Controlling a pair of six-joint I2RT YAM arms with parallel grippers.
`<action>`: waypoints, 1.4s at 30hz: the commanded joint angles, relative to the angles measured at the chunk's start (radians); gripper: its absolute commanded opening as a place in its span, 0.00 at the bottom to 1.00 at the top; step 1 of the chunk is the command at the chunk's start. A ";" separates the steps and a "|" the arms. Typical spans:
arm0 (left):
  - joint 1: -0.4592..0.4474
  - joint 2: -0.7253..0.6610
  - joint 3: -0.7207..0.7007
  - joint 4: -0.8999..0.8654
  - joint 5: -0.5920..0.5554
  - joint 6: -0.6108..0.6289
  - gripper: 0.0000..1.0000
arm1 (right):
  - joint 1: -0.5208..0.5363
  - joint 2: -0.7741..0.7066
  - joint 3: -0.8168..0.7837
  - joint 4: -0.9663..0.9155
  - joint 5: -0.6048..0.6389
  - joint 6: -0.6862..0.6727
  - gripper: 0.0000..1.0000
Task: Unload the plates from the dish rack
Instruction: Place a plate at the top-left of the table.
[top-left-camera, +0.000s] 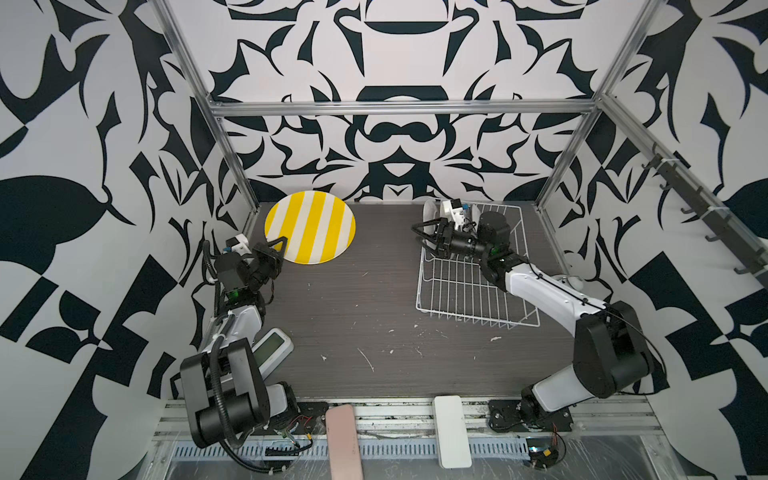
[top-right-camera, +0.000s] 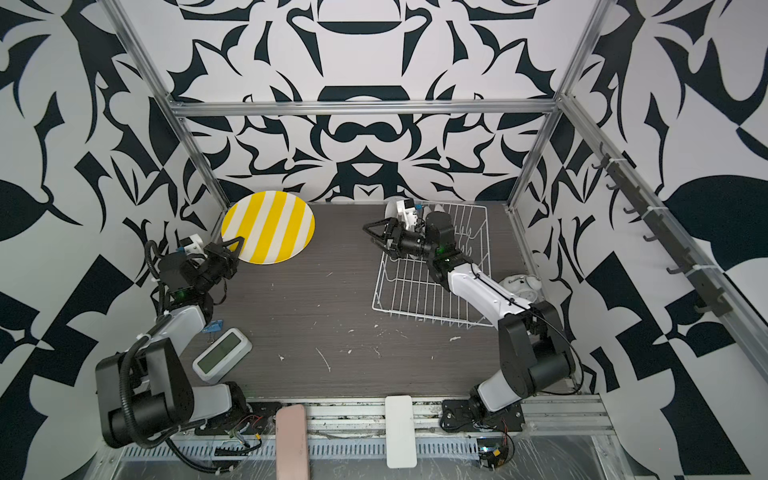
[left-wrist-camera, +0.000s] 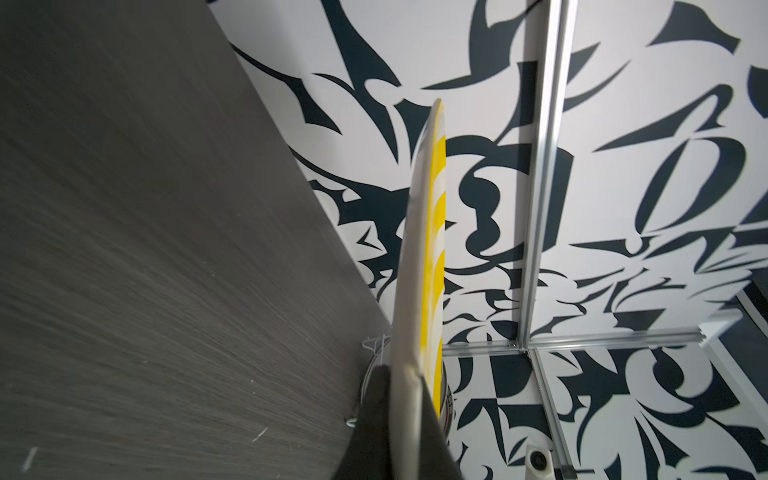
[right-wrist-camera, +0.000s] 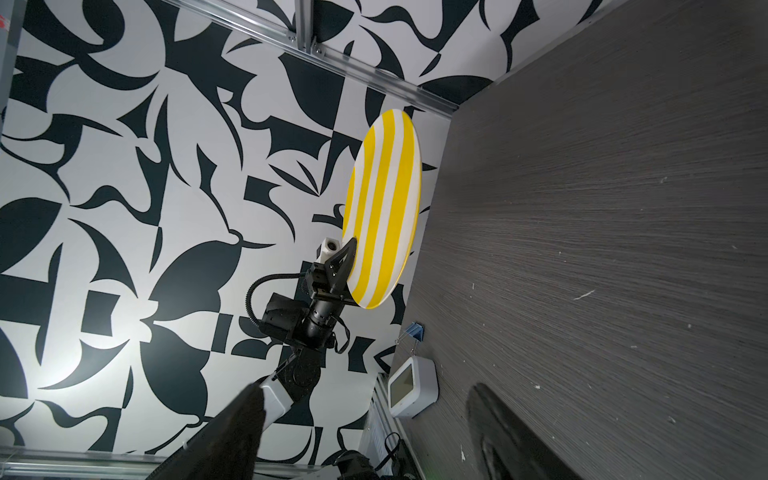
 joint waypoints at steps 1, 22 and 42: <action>0.046 0.037 -0.005 0.092 0.021 0.009 0.00 | -0.003 -0.042 0.047 -0.048 0.012 -0.059 0.80; 0.077 0.377 0.117 0.138 -0.066 0.017 0.00 | -0.003 -0.117 0.069 -0.277 0.074 -0.190 0.81; 0.077 0.484 0.221 0.049 -0.093 0.076 0.00 | -0.003 -0.218 0.017 -0.403 0.133 -0.283 0.81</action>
